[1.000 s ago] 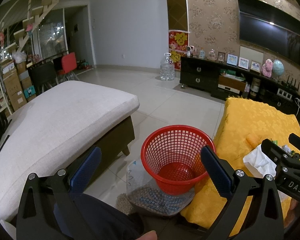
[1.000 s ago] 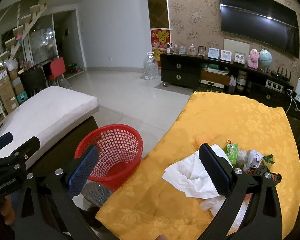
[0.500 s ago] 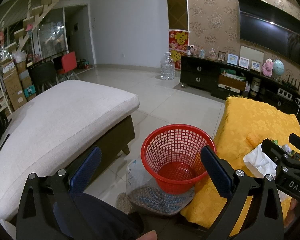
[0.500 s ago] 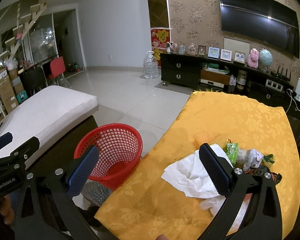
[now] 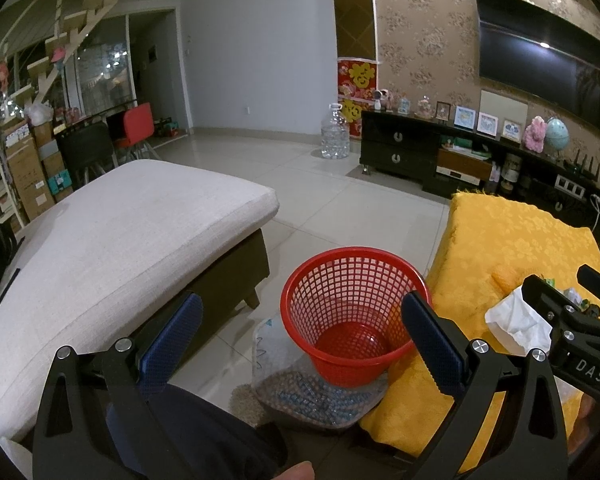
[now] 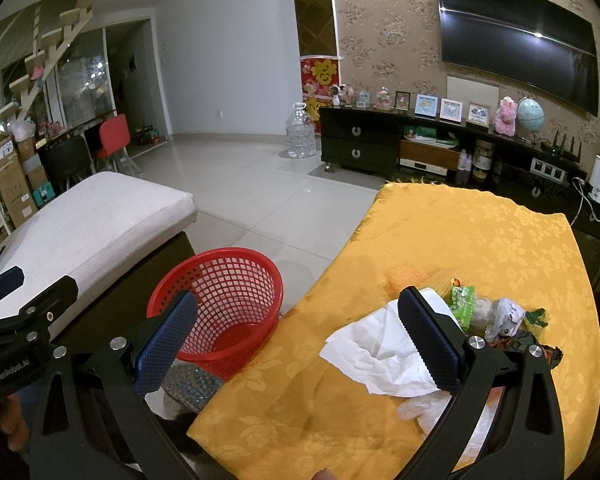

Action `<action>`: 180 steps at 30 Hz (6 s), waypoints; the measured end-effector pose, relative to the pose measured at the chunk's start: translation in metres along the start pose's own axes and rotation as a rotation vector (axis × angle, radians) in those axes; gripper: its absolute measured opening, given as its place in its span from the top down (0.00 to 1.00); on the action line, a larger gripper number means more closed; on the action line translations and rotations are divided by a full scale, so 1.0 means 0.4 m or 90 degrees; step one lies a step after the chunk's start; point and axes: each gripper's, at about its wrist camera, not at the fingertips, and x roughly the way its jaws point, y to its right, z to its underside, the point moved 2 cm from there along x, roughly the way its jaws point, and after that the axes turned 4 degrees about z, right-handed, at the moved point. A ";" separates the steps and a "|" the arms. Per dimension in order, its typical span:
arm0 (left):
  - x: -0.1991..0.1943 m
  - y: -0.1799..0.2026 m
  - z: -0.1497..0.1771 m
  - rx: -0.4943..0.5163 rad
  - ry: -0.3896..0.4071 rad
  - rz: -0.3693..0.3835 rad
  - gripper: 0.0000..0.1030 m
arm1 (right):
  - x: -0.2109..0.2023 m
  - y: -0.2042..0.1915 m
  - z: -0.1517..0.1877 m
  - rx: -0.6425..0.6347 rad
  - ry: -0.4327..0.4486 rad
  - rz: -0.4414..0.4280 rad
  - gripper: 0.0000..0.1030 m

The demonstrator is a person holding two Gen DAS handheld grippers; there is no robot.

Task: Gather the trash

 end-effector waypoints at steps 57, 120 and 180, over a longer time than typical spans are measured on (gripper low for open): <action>0.279 0.562 0.120 0.296 -0.199 0.341 0.07 | 0.036 0.564 0.085 0.183 -0.090 0.139 0.05; 0.108 0.003 -0.142 0.044 -0.048 0.206 0.89 | -0.014 0.264 0.167 0.029 -0.104 0.016 0.51; 0.429 -0.013 0.024 0.006 -0.167 0.074 0.78 | 0.382 -0.090 -0.047 -0.026 -0.168 -0.180 0.47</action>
